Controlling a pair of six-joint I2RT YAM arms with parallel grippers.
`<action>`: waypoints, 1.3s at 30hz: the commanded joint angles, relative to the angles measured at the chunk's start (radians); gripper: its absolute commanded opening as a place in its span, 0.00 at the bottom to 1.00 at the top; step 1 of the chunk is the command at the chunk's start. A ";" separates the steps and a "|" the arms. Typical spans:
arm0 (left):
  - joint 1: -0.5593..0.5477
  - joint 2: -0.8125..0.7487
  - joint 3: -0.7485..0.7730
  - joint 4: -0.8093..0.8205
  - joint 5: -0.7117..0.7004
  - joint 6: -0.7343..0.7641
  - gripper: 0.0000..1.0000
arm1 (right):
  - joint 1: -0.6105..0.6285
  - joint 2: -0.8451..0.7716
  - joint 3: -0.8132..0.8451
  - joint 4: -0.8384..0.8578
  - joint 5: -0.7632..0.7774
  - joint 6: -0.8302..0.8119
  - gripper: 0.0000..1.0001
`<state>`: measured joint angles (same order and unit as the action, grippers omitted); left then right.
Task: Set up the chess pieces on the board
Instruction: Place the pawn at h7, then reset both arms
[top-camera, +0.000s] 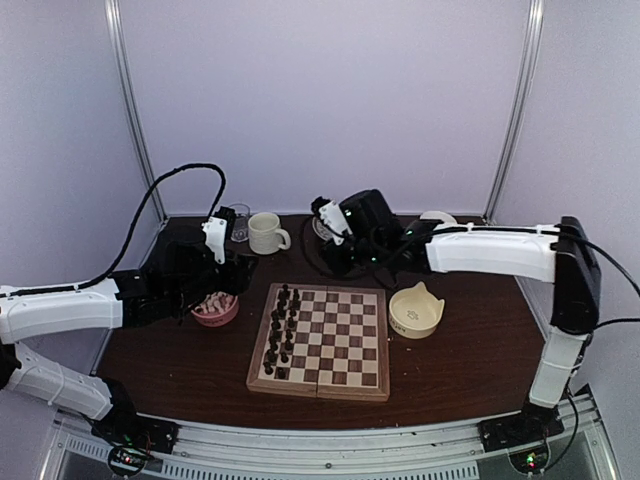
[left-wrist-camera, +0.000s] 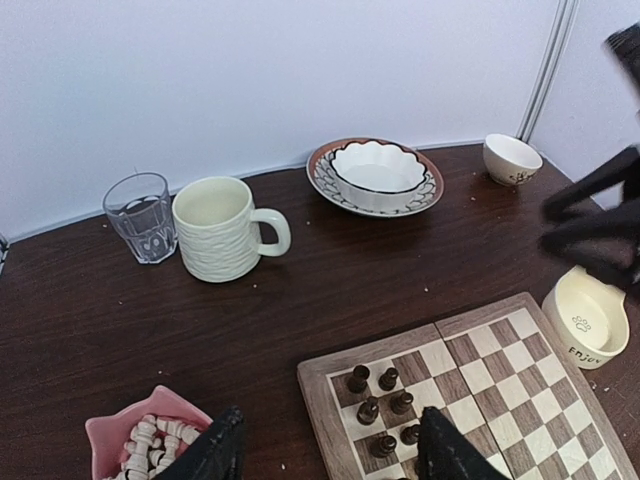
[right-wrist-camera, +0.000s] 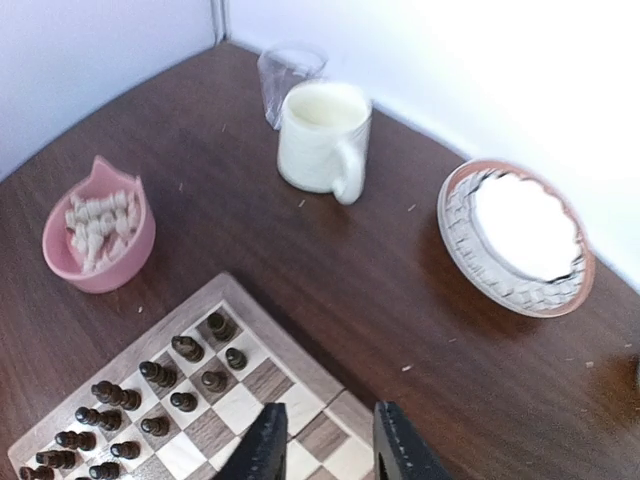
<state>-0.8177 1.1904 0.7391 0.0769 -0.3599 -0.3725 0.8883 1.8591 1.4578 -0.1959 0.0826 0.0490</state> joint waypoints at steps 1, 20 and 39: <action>0.005 -0.005 0.013 0.022 -0.013 0.016 0.60 | -0.054 -0.251 -0.200 0.145 0.112 0.028 0.38; 0.005 -0.027 0.003 0.027 -0.026 0.061 0.98 | -0.083 -0.752 -0.835 0.433 0.512 -0.096 1.00; 0.322 0.089 -0.212 0.469 -0.274 0.428 0.98 | -0.757 -0.717 -1.038 0.726 0.027 -0.084 0.91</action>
<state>-0.5419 1.2304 0.6014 0.2878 -0.5583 -0.0925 0.2138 1.0153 0.4187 0.4129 0.2680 -0.0555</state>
